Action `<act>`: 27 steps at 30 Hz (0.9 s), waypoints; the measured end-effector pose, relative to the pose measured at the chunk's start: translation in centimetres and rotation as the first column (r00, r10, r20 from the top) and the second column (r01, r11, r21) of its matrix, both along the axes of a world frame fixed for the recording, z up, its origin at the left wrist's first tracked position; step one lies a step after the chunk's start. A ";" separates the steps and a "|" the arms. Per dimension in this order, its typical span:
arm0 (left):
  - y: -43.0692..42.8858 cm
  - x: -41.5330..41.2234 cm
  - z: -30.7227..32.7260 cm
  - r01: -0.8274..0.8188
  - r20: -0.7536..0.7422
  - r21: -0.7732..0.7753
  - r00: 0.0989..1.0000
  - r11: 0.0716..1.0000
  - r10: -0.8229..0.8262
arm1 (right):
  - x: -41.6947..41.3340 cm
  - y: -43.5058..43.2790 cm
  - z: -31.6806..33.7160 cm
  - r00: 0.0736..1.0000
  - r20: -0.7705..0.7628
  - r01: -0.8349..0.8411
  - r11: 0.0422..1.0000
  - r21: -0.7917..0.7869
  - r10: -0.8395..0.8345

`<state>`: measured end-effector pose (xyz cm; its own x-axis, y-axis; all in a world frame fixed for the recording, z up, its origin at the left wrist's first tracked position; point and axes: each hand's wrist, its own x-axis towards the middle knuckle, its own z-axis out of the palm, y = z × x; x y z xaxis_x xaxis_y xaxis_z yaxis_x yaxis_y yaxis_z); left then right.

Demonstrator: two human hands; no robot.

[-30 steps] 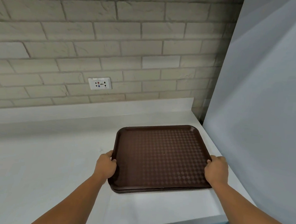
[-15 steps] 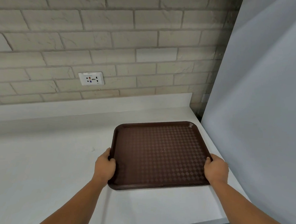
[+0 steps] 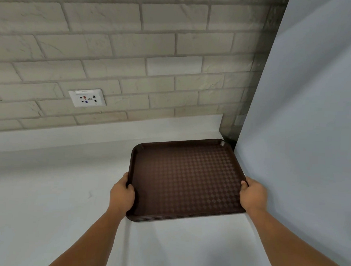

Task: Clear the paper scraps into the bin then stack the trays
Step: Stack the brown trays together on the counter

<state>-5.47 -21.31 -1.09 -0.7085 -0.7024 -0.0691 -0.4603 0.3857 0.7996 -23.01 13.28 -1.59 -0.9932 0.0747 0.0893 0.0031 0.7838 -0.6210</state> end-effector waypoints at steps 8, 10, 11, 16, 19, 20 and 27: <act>-1.5 -3.3 -0.3 -0.017 -0.026 0.020 1.000 1.000 0.018 | -3.9 -1.8 0.4 0.999 0.013 -0.042 0.999 -0.031 0.042; -1.9 -4.1 -0.4 -0.024 -0.034 0.018 0.999 1.000 0.024 | -4.9 -2.4 0.5 0.999 0.019 -0.047 0.999 -0.023 0.047; -2.0 -4.5 -0.4 -0.025 -0.040 0.021 0.999 0.999 0.026 | -5.4 -2.6 0.5 0.999 0.025 -0.046 0.999 -0.016 0.046; -3.0 -6.0 -1.1 -0.036 -0.068 0.048 0.997 0.998 0.039 | -7.7 -3.7 0.0 0.999 0.027 -0.047 0.999 -0.013 0.047; -3.3 -6.6 -1.2 -0.035 -0.073 0.038 0.997 0.999 0.038 | -8.7 -4.2 -0.2 0.998 0.026 -0.053 0.999 0.007 0.053; -3.4 -6.8 -1.2 -0.038 -0.071 0.041 0.997 0.998 0.041 | -9.0 -4.4 -0.2 0.998 0.028 -0.057 0.998 0.018 0.056; -3.9 -7.3 -1.0 -0.030 -0.078 0.033 0.996 0.999 0.033 | -9.9 -5.2 -1.0 0.999 0.010 -0.048 0.995 0.091 0.047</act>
<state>-12.82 -25.23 -2.10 -0.6900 -0.7229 -0.0367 -0.4072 0.3458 0.8453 -32.92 8.13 -2.54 -0.9961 0.0194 0.0858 -0.0308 0.8365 -0.5471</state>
